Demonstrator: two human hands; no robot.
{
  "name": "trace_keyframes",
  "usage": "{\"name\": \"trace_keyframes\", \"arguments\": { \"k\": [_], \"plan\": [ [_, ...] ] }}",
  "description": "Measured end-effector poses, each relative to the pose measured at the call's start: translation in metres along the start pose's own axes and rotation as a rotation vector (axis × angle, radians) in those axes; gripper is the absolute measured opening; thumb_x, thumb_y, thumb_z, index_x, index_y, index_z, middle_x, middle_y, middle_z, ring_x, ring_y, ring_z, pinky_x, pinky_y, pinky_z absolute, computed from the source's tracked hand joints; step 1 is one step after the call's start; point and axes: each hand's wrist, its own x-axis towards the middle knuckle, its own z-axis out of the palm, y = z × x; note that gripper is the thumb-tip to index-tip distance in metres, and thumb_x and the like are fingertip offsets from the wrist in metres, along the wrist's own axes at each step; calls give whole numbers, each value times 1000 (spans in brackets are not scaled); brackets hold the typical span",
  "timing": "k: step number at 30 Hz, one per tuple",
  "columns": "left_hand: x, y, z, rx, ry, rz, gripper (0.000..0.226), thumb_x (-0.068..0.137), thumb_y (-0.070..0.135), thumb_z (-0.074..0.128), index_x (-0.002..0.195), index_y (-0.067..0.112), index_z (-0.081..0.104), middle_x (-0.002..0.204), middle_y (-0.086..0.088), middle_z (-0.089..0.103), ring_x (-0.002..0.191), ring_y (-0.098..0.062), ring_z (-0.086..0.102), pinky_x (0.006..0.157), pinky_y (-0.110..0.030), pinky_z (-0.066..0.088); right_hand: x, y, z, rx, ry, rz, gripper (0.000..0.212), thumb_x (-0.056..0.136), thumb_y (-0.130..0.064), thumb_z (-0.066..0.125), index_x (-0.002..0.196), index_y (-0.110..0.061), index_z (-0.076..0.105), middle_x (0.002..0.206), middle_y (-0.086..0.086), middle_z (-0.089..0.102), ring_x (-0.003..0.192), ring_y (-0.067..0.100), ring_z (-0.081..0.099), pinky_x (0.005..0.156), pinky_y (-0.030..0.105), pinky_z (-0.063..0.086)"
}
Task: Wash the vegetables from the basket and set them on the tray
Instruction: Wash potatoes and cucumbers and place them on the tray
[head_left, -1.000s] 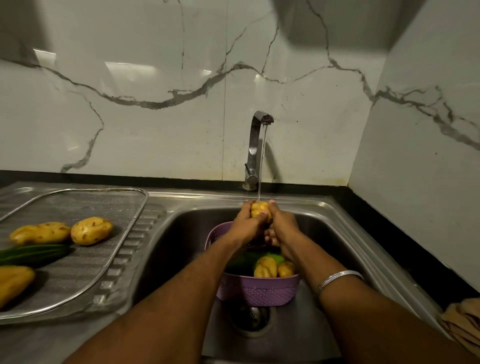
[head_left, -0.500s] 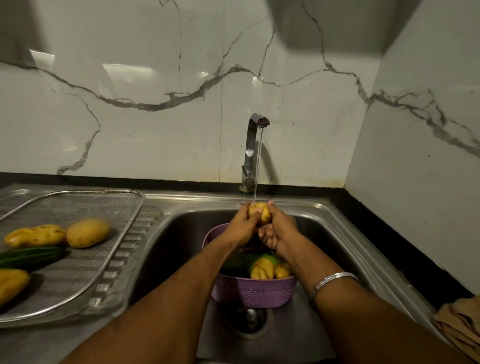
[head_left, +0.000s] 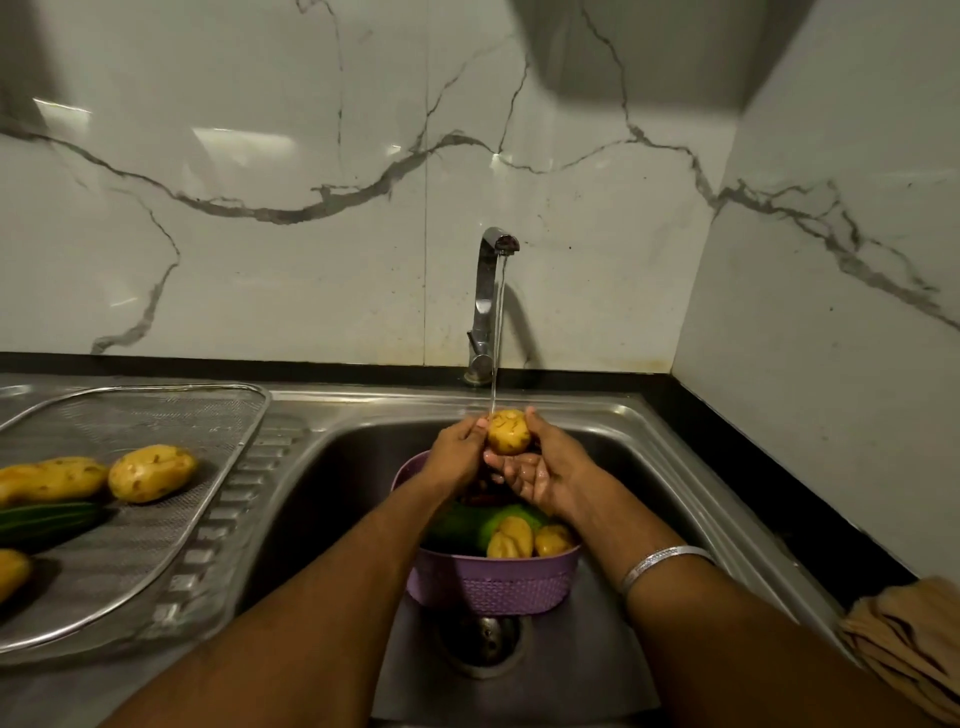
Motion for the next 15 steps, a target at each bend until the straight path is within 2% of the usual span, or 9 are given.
{"name": "trace_keyframes", "arguments": {
  "k": [2, 4, 6, 8, 10, 12, 15],
  "plan": [
    [0, -1, 7, 11, 82, -71, 32, 107, 23, 41, 117, 14, 70, 105, -17, 72, 97, -30, 70, 91, -47, 58, 1, 3, 4, -23, 50, -46, 38, 97, -38, 66, 118, -7, 66, 86, 23, 76, 54, 24, 71, 44, 25, 56],
    [-3, 0, 10, 20, 137, -114, 32, 105, 29, 45, 109, 17, 74, 103, -14, 74, 98, -31, 70, 92, -49, 58, 2, 5, 7, -70, 103, -107, 26, 92, -24, 75, 115, -13, 74, 94, 19, 77, 60, 23, 70, 48, 27, 59],
    [-7, 5, 8, -69, 114, -160, 42, 105, 42, 43, 108, 15, 74, 103, -12, 75, 94, -27, 71, 86, -42, 59, 3, 7, 10, -91, 128, -159, 22, 88, -14, 77, 109, -20, 77, 93, 12, 77, 70, 21, 72, 57, 28, 62],
    [-10, 11, 6, -191, 48, -217, 49, 106, 48, 40, 110, 12, 73, 101, -13, 76, 80, -21, 71, 69, -32, 59, 3, 6, 12, -95, 104, -202, 27, 88, -6, 74, 109, -23, 78, 97, 8, 78, 87, 21, 73, 64, 28, 63],
    [-12, 15, 3, -247, 17, -229, 47, 105, 45, 42, 112, 9, 72, 100, -16, 75, 71, -19, 67, 60, -28, 55, 0, 4, 12, -78, 82, -220, 23, 90, -6, 70, 106, -21, 78, 101, 11, 77, 93, 23, 72, 65, 28, 63],
    [-14, 17, 3, -293, -7, -211, 40, 105, 37, 44, 114, 9, 71, 104, -17, 74, 78, -20, 66, 64, -28, 53, 0, 4, 8, -76, 106, -248, 16, 92, -12, 70, 105, -18, 77, 103, 15, 75, 94, 27, 73, 66, 32, 64],
    [-17, 17, 8, -305, -53, -210, 33, 106, 30, 42, 116, 16, 70, 103, -13, 72, 88, -24, 61, 70, -32, 52, 5, 5, 2, -166, 158, -330, 27, 91, -18, 75, 117, -23, 73, 103, 10, 75, 89, 25, 76, 69, 39, 65]
  ]
}}
